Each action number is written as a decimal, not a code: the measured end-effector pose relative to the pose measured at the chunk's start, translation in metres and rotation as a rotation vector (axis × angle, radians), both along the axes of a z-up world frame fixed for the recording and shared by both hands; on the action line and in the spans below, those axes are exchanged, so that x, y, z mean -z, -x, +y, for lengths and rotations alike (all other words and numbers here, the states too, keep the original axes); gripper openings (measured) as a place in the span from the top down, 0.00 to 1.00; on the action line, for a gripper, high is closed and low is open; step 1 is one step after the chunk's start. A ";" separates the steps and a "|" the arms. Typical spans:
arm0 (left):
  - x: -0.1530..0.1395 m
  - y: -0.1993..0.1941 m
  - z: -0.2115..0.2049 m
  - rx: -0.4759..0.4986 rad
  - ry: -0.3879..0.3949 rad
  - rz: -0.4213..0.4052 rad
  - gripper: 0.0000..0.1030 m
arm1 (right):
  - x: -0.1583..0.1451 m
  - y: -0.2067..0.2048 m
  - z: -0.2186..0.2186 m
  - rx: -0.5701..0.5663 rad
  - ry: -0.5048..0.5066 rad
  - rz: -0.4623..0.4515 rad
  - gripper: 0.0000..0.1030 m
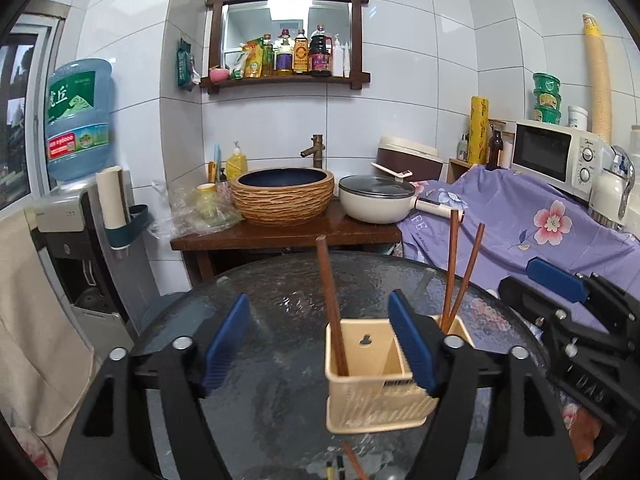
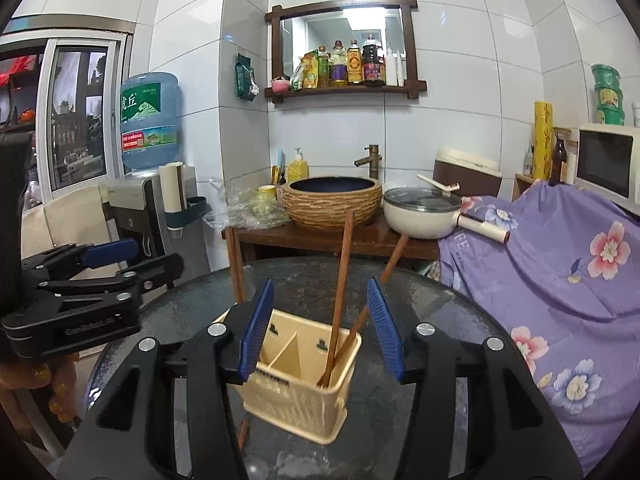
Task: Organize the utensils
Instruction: 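Open the left tool into the holder while the right tool releases its chopstick, then move the left tool over a black chopstick while the right tool reaches a brown-handled spoon, then close the left tool on the black chopstick while the right tool grips the steel spoon, then lift the black chopstick and steel spoon and carry both above the holder, then open the left tool over the holder while the right tool releases the spoon, then move the left tool to another black chopstick while the right tool reaches a clear plastic spoon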
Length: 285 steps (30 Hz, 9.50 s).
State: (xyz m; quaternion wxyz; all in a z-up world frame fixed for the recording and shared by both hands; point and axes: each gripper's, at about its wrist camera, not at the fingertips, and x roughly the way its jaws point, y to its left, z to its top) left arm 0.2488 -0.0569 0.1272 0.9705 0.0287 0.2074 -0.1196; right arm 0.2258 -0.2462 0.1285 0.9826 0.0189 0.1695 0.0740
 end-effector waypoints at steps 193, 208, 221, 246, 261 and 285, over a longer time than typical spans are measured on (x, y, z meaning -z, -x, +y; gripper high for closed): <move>-0.119 0.005 -0.024 0.122 0.070 -0.083 0.94 | -0.079 -0.010 0.003 -0.027 0.065 0.108 0.54; -0.032 -0.044 -0.020 0.035 0.100 0.049 0.94 | -0.013 -0.039 0.020 0.032 0.193 0.108 0.54; 0.024 -0.049 -0.016 0.009 0.068 0.135 0.95 | 0.047 -0.045 0.028 0.016 0.194 0.171 0.54; 0.043 0.007 0.025 -0.004 0.081 0.144 0.45 | 0.051 0.017 0.021 -0.017 0.109 0.147 0.40; 0.151 0.031 0.039 0.024 -0.006 0.429 0.58 | 0.150 0.032 0.041 -0.095 0.049 0.457 0.41; 0.183 0.018 0.011 0.173 -0.018 0.565 0.83 | 0.195 0.014 0.070 -0.153 0.078 0.666 0.59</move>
